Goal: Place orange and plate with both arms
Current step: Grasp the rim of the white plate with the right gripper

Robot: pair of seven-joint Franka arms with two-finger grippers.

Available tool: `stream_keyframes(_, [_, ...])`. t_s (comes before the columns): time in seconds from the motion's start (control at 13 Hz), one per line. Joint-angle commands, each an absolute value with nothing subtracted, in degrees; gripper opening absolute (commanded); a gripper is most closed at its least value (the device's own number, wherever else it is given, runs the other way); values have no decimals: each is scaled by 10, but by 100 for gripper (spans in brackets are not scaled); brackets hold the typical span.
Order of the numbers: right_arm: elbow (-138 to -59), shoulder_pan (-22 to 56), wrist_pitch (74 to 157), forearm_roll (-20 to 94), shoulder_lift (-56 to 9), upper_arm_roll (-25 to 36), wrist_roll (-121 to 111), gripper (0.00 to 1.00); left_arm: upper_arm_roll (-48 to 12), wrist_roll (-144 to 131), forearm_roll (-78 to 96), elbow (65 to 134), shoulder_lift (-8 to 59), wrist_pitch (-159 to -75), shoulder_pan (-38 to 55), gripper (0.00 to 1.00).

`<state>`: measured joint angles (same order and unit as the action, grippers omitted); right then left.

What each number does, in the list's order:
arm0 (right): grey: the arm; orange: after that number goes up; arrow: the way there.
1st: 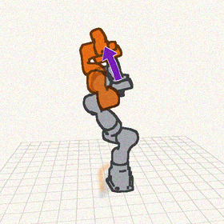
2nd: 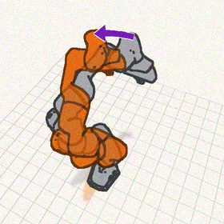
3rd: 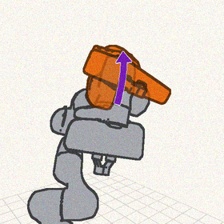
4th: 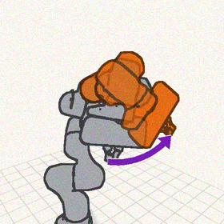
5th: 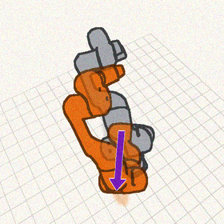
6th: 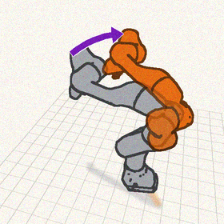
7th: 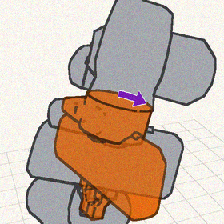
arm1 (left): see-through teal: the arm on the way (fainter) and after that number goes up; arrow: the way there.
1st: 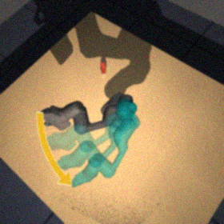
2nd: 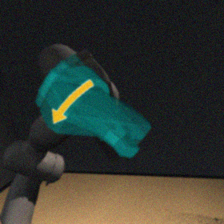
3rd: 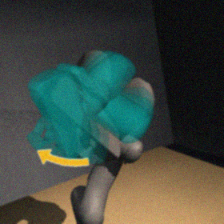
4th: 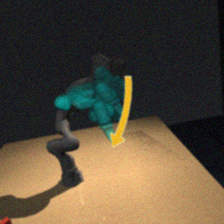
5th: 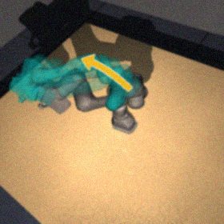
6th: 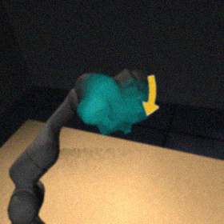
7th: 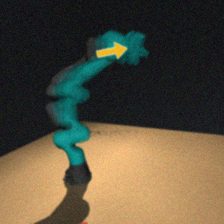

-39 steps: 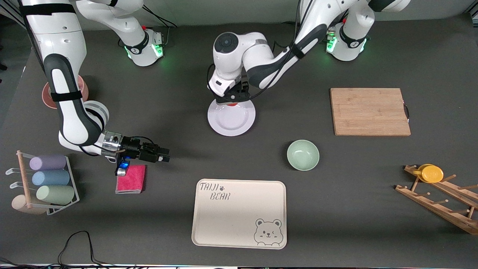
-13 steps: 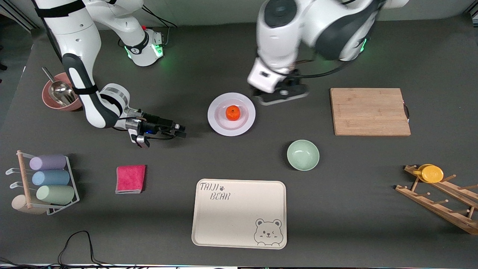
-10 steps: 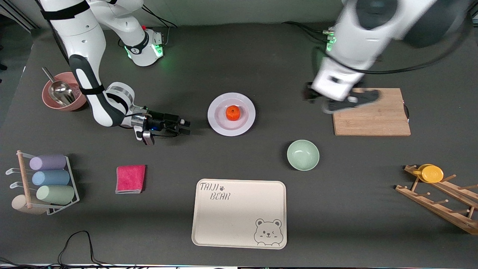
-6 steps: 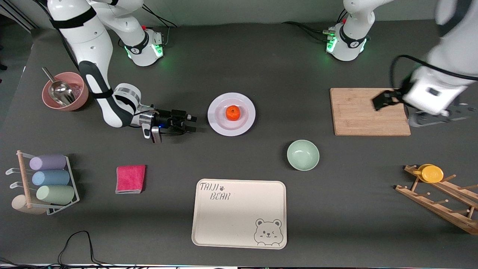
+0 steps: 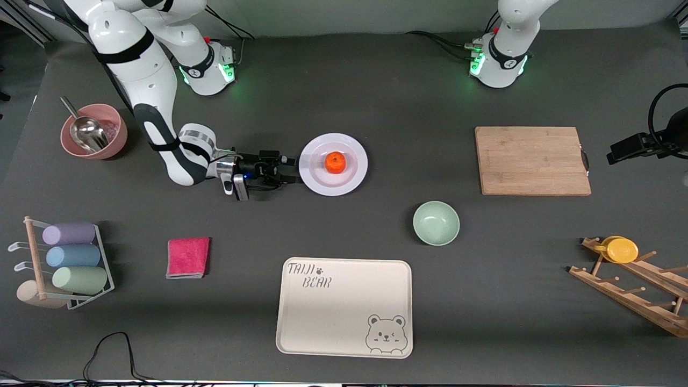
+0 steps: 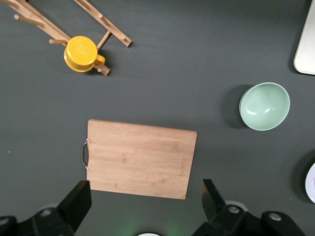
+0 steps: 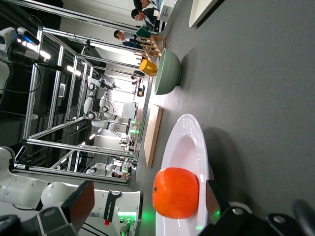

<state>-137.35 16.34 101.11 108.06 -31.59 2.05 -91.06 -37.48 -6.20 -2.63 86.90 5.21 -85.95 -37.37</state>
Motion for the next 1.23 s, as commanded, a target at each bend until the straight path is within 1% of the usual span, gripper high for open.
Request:
stream_keyframes(0.0, [-1372,163,1002,1098,-335,18,-940,100,-343,-47,-16,877,35,-883,-344,100])
stream_keyframes(0.15, [-1371,163,1002,1100,-343,18,-954,100,-208,-26,-9,882,18,-897,-211,100])
stream_keyframes(0.23, [-1371,163,1002,1100,-345,15,-954,100,-153,-18,-8,897,3,-899,-152,100])
stream_keyframes(0.39, [-1371,166,1002,1102,-356,11,-957,100,-85,-18,-7,911,-6,-907,-77,100])
stream_keyframes(0.46, [-1371,167,1001,1110,-359,9,-958,100,-65,-18,-7,910,-7,-904,-58,100])
stream_keyframes(0.77, [-1368,170,1002,1114,-376,5,-976,100,-64,-20,12,895,-1,-872,-60,100])
stream_keyframes(1.0, [-1367,179,1004,1125,-388,5,-984,100,-66,-17,11,895,0,-868,-56,100])
stream_keyframes(1.16, [-1365,185,1007,1132,-395,5,-1002,98,-69,-17,11,895,1,-869,-54,100])
